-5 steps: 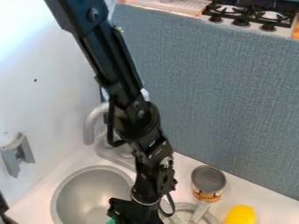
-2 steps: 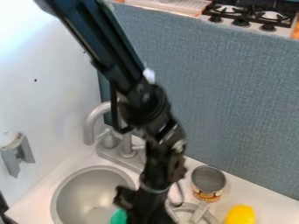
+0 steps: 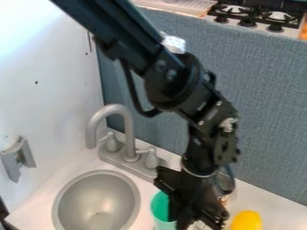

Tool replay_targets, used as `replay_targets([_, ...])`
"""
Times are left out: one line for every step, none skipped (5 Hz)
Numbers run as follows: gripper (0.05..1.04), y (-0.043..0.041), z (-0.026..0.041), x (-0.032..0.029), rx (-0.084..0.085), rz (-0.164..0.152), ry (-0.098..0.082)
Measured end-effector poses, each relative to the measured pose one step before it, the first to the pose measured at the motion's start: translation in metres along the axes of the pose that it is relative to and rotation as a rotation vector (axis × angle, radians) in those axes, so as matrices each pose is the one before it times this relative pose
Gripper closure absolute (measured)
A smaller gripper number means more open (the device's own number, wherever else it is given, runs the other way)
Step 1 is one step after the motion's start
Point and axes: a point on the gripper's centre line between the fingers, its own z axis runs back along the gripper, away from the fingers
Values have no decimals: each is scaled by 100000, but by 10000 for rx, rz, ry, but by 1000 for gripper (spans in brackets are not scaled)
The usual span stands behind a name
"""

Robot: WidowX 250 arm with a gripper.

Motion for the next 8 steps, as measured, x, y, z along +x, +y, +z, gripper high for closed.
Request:
replay_targets([991, -822, -1427, 974, -152, -271, 174])
replay_targets([991, -445, -1417, 1379, 13, -338, 123])
replay_targets([991, -164, -1070, 952, 26, -99, 137])
replay_targets([991, -154, -597, 845, -93, -86, 25])
replay_targets([991, 536, -733, 407, 30, 149, 251])
replay_targets([991, 720, -654, -194, 91, 273, 348])
replay_targets([967, 362, 11, 36, -22, 101, 41])
replay_targets([778, 394, 27, 26, -102, 68, 44])
